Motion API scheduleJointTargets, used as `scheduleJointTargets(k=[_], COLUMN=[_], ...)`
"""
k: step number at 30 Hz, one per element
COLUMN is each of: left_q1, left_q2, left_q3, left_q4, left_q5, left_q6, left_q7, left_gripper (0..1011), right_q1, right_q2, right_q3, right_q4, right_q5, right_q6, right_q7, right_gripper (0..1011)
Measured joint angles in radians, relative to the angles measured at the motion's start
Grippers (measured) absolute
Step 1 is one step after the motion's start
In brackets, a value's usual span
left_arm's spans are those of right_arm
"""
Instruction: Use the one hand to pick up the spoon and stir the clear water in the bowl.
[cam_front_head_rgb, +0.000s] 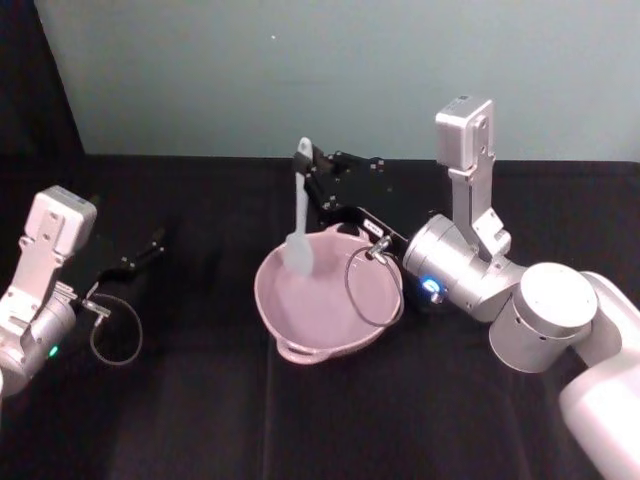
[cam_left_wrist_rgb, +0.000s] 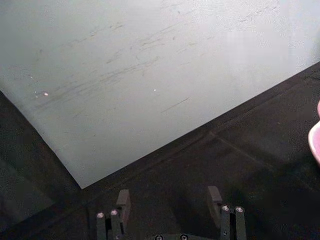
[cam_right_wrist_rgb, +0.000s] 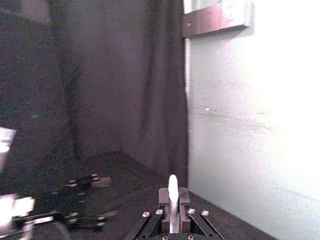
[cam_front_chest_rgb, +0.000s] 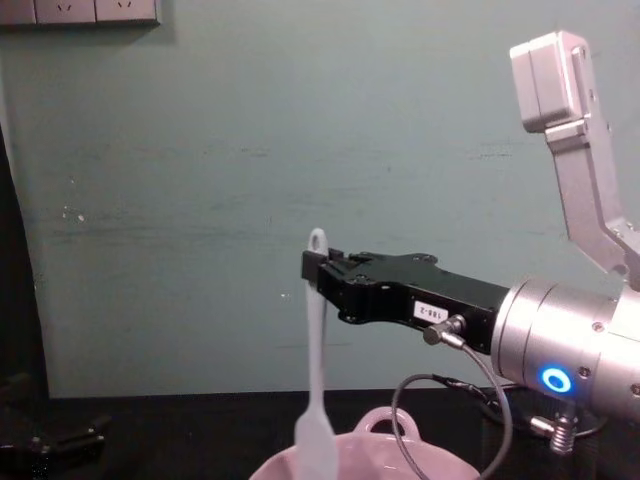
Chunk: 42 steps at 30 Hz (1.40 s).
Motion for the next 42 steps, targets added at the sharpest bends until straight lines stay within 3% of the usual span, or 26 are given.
scheduleJointTargets(k=[7,12,17,23,28,31,37,42], left_q1=[0.0,0.0,0.0,0.0,0.0,0.0,0.0,0.0], left_q2=[0.0,0.0,0.0,0.0,0.0,0.0,0.0,0.0], left_q3=[0.0,0.0,0.0,0.0,0.0,0.0,0.0,0.0], left_q4=[0.0,0.0,0.0,0.0,0.0,0.0,0.0,0.0], left_q5=[0.0,0.0,0.0,0.0,0.0,0.0,0.0,0.0], left_q6=[0.0,0.0,0.0,0.0,0.0,0.0,0.0,0.0], left_q7=[0.0,0.0,0.0,0.0,0.0,0.0,0.0,0.0], left_gripper=[1011,1011,1011,1011,1011,1011,1011,1011], right_q1=[0.006,-0.01,-0.039,-0.087,-0.116,-0.127,-0.112,-0.077], right_q2=[-0.007,0.024,0.058,0.104,0.123,0.125,0.105,0.059], right_q3=[0.029,0.055,0.08,0.098,0.093,0.073,0.032,0.006], right_q4=[0.028,-0.009,-0.062,-0.14,-0.18,-0.192,-0.171,-0.112], right_q5=[-0.052,-0.062,-0.051,-0.002,0.044,0.075,0.081,0.056], right_q6=[-0.026,0.012,0.048,0.088,0.116,0.133,0.13,0.082], right_q7=[-0.046,-0.046,-0.02,0.034,0.068,0.087,0.09,0.065], right_gripper=[114,114,114,114,114,114,114,114])
